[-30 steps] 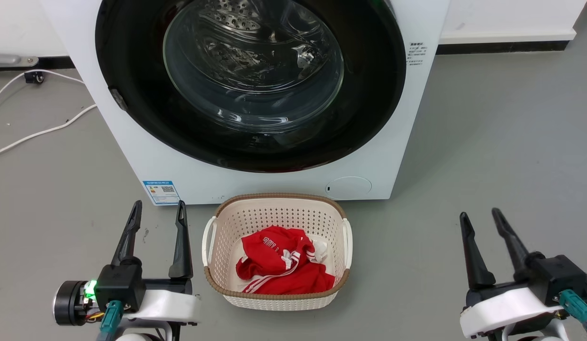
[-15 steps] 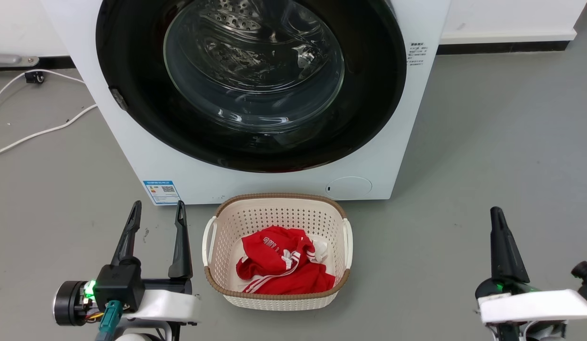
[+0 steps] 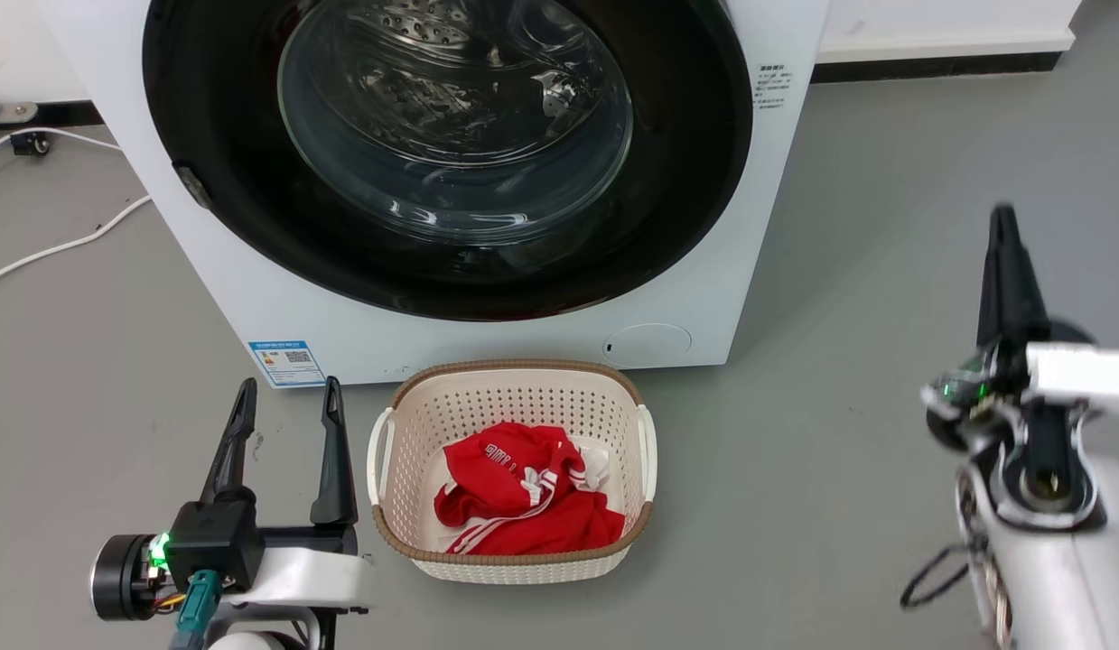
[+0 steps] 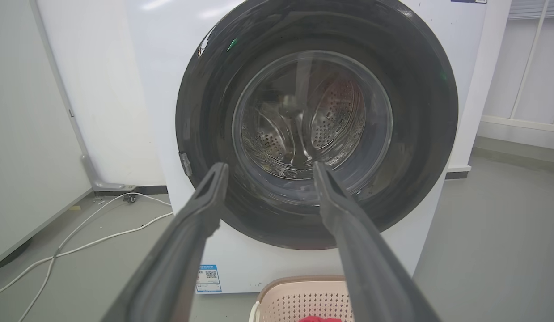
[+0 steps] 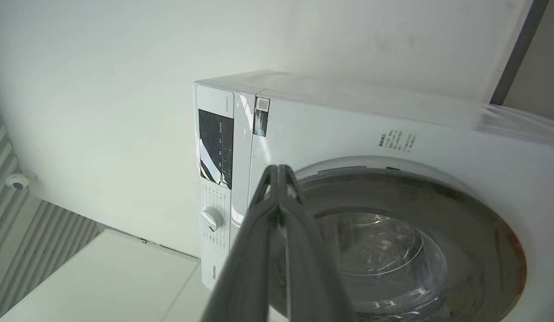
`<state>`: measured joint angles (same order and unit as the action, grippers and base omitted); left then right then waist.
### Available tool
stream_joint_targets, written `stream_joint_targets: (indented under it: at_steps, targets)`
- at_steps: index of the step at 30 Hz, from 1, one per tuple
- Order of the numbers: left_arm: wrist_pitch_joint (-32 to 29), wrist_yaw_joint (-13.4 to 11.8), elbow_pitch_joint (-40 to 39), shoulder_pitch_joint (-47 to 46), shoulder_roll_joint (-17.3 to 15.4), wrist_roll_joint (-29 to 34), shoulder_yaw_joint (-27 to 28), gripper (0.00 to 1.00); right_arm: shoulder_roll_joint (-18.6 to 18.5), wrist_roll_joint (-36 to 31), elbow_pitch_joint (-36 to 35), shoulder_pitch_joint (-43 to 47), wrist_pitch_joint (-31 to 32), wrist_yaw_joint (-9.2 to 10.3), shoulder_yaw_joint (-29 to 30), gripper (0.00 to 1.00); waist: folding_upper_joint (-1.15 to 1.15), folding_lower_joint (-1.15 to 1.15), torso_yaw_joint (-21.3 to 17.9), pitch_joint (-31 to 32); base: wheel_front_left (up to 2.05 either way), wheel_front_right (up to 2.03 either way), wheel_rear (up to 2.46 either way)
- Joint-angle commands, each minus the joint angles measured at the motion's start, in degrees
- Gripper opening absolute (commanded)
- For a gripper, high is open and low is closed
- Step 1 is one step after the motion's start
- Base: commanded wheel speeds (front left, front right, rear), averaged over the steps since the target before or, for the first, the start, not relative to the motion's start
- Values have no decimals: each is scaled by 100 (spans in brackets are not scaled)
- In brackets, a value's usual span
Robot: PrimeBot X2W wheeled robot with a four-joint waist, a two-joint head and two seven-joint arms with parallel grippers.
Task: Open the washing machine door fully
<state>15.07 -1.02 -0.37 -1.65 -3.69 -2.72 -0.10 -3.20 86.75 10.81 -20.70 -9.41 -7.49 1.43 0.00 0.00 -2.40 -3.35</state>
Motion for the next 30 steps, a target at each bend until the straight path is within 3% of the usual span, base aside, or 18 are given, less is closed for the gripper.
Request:
stream_joint_targets:
  at_steps: [1, 11, 20, 25, 30]
  targets:
    - [15, 11, -10, -67, 2, -5, 4, 100, -62, 26, 126, -220, 57, 0, 31, 0, 0, 0, -11, -13, 0, 0, 0]
    - [15, 135, -123, -475, 18, 56, -39, 100, -815, -315, 2864, -3493, 994, 0, -185, 0, 0, 0, 134, -594, 0, 0, 0]
    - [15, 213, -347, -838, 10, 30, 95, 100, -827, -942, 4613, -5790, 2142, 0, -788, 0, 0, 0, 203, -1290, 0, 0, 0]
    - [15, 260, -433, -1039, 21, 57, 91, 100, -815, -1354, 5351, -6552, 2731, 0, -1151, 0, 0, 0, 288, -1622, 0, 0, 0]
    - [15, 288, -487, -1184, 32, 71, 78, 100, -715, -1593, 5853, -7040, 2934, 0, -1294, 0, 0, 0, 326, -1882, 0, 0, 0]
